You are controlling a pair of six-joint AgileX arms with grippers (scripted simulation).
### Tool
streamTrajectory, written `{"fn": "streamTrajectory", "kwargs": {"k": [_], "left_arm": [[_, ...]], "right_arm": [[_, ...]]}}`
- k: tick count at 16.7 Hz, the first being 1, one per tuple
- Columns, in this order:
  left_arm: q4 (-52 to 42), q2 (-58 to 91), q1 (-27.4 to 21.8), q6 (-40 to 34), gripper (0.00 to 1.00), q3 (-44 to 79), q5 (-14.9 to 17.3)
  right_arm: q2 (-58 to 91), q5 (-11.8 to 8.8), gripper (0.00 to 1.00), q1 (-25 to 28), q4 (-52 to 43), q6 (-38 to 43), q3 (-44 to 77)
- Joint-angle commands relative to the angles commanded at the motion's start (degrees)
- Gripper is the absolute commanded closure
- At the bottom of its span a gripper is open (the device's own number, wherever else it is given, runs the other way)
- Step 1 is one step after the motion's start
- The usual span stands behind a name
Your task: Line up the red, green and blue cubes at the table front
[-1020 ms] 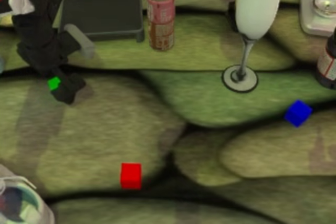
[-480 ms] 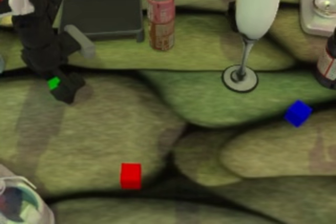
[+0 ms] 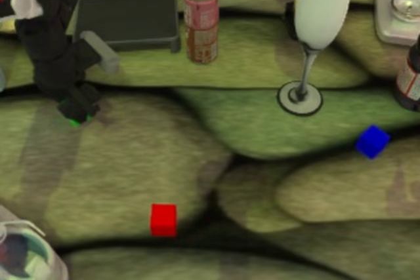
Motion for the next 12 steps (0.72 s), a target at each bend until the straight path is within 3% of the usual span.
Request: {"fn": "streamTrajectory", "kwargs": {"k": [8, 12], "left_arm": [[-2.47, -2.7, -0.16, -0.84, 1.0, 1.26, 1.24], [-10.72, -4.62, 0.35, -0.8, 1.0, 6.82, 1.25]], "right_arm": [[0.0, 0.0, 0.0, 0.0, 0.0, 0.0, 0.0], [0.0, 0.0, 0.0, 0.0, 0.0, 0.0, 0.0]]}}
